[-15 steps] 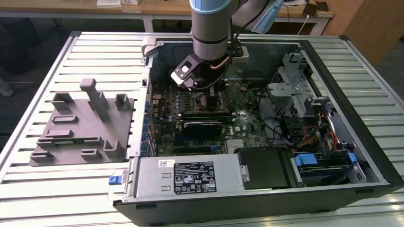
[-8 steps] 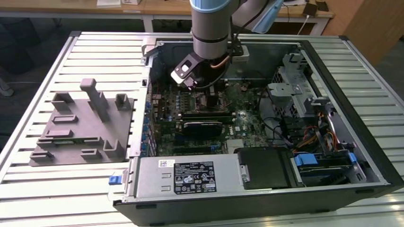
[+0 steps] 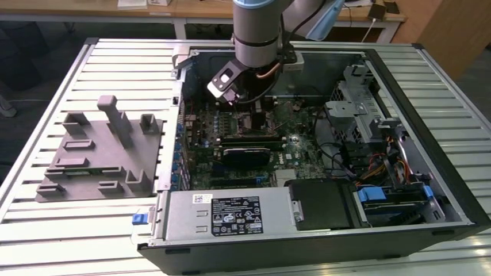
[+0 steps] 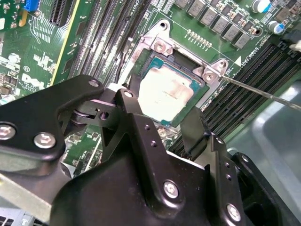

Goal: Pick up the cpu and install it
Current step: 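Place the cpu into insertion slot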

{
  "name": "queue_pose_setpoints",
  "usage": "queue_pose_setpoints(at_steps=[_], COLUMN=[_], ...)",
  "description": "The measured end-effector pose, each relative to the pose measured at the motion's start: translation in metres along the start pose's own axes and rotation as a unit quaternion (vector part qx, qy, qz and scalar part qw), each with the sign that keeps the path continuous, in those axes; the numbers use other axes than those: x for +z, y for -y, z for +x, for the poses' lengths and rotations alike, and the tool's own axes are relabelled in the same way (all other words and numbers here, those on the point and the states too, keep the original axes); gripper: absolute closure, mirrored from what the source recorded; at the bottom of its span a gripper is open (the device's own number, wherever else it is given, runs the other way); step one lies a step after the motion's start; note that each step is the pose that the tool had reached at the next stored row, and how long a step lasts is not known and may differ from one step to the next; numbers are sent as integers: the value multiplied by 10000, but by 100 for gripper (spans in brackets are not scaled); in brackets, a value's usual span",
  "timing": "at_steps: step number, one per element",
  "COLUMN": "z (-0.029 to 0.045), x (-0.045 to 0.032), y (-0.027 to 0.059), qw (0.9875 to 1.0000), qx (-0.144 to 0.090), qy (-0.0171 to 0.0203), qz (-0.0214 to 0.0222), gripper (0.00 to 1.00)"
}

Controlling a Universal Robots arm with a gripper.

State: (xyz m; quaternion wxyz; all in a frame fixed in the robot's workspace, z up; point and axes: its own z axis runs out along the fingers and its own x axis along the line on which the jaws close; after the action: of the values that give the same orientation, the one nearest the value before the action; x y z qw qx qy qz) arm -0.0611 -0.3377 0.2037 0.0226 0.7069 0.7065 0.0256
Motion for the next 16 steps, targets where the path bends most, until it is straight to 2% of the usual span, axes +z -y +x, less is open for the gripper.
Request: queue_pose_setpoints(at_steps=[3,5,6,8,9,11,12,14,16], z=[0,0,0,0,0,0,0,0,0], x=[-13,-22,-27,-35,-40,-49,-53,-62,-71], y=[-1,-1,-2,-2,-3,-3,-4,-4,-5], qw=[10000,10000,10000,10000,10000,10000,10000,10000,10000], qx=[0,0,0,0,0,0,0,0,0], qy=[0,1,0,0,1,0,0,0,0], qz=[0,0,0,0,0,0,0,0,0], gripper=[40,52,52,64,64,76,76,87,87])
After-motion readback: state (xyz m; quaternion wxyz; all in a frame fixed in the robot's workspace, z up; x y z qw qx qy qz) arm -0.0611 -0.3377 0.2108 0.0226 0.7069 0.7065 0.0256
